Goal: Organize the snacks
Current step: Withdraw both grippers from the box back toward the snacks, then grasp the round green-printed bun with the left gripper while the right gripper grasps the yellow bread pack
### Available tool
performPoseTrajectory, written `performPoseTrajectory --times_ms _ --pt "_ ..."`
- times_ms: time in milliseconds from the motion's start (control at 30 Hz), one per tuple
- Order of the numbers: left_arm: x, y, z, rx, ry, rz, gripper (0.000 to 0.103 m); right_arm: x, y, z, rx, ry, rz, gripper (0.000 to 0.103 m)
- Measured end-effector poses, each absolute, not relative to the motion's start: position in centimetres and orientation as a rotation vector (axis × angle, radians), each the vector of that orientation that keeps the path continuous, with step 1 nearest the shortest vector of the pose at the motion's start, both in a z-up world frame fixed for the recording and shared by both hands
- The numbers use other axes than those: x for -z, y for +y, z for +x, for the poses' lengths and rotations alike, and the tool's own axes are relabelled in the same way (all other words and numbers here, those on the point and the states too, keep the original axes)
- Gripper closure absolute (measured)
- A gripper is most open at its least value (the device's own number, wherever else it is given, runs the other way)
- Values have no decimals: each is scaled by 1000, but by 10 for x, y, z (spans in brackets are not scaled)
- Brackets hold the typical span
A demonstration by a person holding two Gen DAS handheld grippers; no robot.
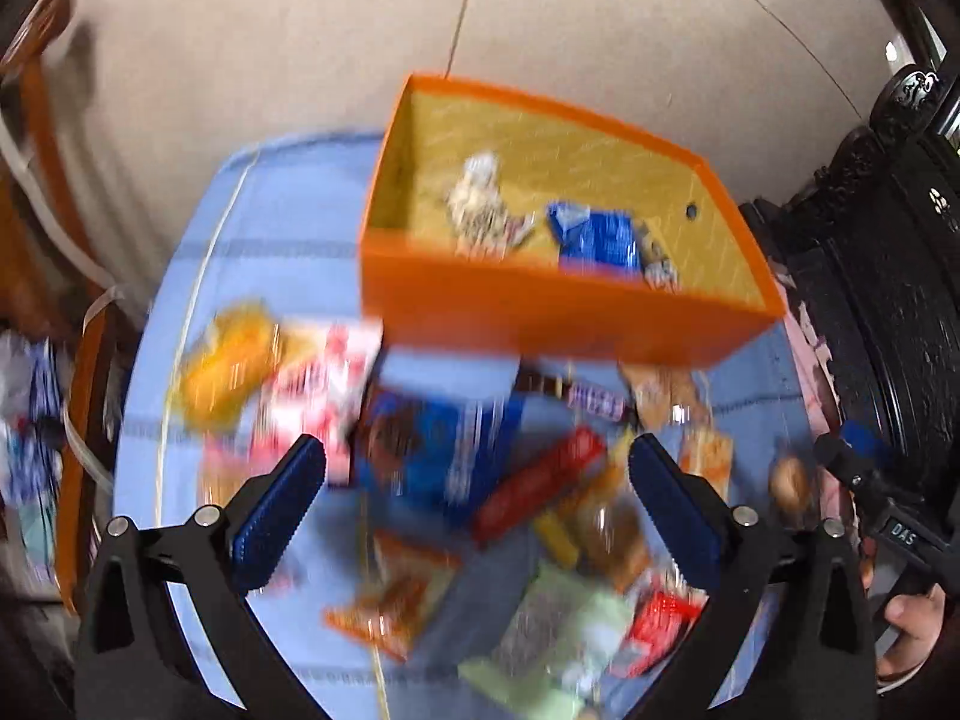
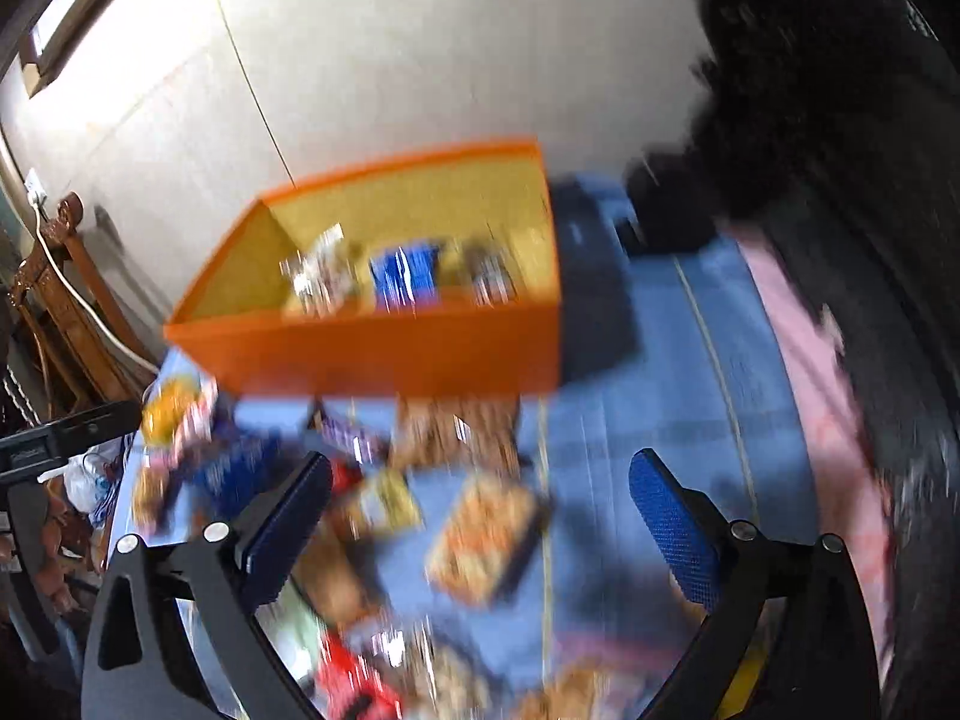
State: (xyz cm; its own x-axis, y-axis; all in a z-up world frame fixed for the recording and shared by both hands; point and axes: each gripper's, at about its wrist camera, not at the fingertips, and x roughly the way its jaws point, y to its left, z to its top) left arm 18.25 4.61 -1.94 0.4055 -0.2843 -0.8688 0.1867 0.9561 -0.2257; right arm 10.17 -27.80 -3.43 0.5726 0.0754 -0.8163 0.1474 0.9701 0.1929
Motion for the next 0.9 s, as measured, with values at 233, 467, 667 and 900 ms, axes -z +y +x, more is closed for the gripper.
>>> performPoseTrajectory --times_ms 233,467,667,900 --pt "61 51 111 330 1263 -53 4 62 -269 42 5 1053 286 3" --pt "85 41 52 381 1320 65 4 78 -234 5 -86 1136 194 3" --pt "102 24 20 419 1371 77 4 81 -253 -19 -19 1159 207 3" --pt "128 -6 -3 443 1416 136 4 83 -281 -40 36 1165 231 3"
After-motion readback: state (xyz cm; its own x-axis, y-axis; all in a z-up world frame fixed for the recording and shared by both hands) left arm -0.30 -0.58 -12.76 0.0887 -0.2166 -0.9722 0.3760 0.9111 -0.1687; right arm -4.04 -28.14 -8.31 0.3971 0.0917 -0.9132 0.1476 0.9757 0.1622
